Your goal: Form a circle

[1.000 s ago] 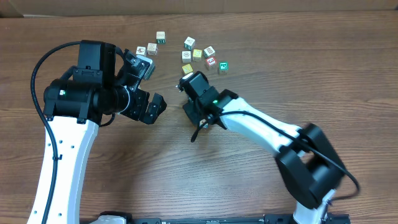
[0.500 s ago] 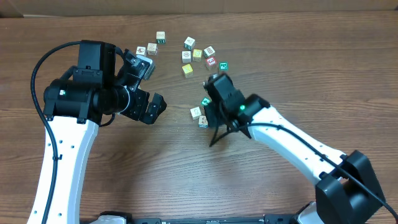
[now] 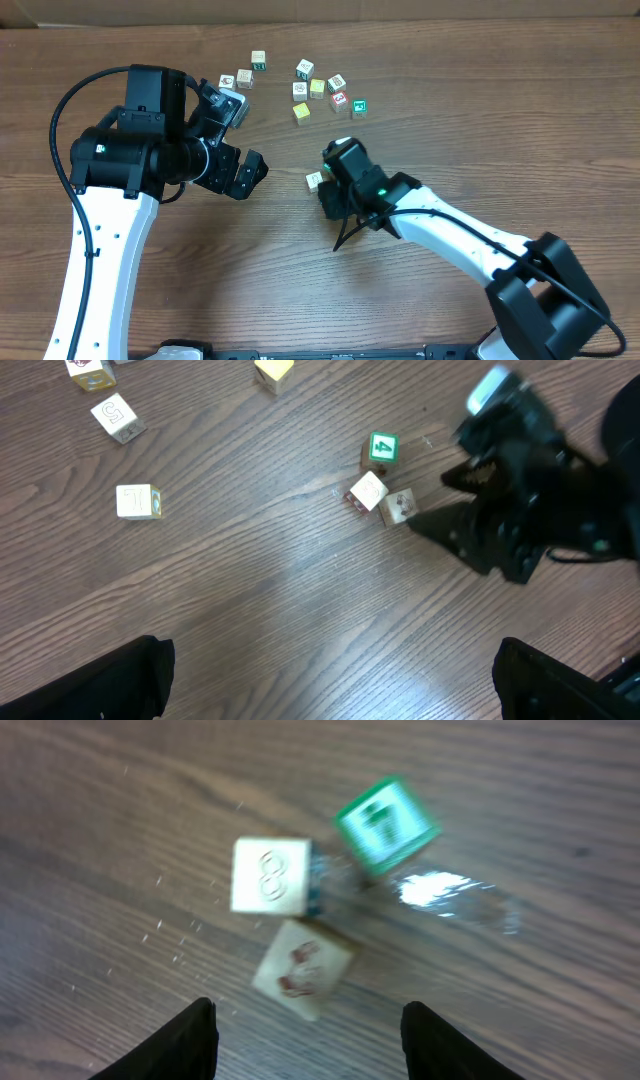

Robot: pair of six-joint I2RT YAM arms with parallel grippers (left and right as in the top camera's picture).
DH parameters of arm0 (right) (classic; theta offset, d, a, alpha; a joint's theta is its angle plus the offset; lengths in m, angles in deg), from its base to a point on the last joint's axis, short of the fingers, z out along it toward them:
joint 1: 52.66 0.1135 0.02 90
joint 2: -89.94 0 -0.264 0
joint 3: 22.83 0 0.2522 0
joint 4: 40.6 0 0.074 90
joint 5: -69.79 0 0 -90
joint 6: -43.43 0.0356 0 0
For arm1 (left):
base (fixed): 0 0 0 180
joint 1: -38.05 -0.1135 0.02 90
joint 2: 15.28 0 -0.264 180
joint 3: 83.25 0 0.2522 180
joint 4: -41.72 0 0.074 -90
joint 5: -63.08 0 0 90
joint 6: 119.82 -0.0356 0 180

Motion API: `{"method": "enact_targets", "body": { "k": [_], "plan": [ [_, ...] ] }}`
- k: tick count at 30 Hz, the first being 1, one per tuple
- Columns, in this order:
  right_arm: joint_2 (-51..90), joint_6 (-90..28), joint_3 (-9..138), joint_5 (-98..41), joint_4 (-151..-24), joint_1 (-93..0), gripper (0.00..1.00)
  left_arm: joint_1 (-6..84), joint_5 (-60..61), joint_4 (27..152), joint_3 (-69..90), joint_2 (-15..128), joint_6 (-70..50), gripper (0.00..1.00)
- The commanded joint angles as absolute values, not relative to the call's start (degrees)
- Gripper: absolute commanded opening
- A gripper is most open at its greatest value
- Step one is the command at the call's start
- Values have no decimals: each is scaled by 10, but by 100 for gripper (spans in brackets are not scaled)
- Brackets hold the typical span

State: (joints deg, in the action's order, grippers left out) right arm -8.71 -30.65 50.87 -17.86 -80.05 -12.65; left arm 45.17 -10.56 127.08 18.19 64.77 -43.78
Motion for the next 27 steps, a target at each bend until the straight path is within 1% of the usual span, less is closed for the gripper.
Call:
{"method": "enact_targets", "body": {
  "k": [1, 21, 27],
  "plan": [
    [-103, -320, 509, -163, -795, -111, 57, 452, -95, 1270, 180, 651, -451, 100],
    [-146, -318, 509, -128, -756, -107, 56, 452, -95, 1270, 180, 651, -451, 100],
    [-157, -318, 509, -127, -745, -107, 53, 452, -95, 1270, 180, 651, -451, 100]
  ]
}}
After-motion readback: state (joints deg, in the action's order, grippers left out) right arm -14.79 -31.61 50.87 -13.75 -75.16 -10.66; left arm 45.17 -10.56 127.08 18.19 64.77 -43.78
